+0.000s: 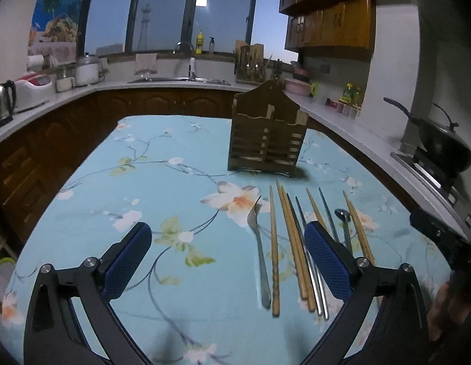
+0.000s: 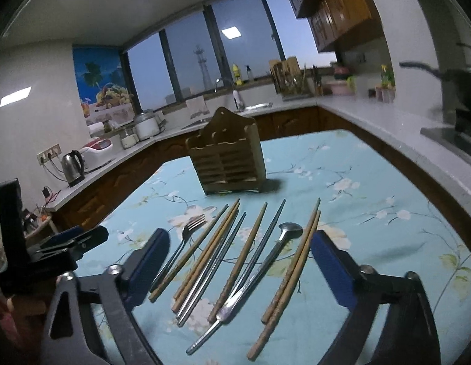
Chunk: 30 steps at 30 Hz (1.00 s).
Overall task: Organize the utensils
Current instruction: 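Grasp the steel fork with the left tool while the right tool grasps the steel spoon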
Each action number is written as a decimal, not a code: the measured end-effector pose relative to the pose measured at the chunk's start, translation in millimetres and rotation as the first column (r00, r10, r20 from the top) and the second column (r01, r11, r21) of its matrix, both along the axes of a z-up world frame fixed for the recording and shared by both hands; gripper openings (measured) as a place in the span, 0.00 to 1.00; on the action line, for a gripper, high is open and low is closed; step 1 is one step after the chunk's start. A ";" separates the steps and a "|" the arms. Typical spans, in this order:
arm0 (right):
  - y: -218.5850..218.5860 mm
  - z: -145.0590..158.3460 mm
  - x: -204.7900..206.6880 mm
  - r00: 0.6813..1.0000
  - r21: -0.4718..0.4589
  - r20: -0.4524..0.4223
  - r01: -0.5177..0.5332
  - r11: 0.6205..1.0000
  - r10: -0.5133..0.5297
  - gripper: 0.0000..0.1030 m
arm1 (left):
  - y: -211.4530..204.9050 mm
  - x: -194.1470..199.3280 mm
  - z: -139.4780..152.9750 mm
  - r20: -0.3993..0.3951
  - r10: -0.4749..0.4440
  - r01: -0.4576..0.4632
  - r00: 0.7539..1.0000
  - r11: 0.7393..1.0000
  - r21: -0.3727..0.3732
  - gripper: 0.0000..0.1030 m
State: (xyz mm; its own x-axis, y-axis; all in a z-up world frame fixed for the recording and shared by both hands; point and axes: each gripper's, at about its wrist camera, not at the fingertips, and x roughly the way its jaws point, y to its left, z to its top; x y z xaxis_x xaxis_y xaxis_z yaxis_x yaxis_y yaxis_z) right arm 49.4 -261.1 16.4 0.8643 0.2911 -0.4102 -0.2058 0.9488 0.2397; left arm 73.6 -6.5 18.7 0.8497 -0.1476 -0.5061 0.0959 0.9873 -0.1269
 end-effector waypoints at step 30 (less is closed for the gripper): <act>-33.0 -70.9 143.0 0.852 0.210 -0.512 0.006 0.978 0.105 0.39 | -65.6 165.0 -52.7 -0.413 -0.221 0.282 0.884 0.955 0.092 0.30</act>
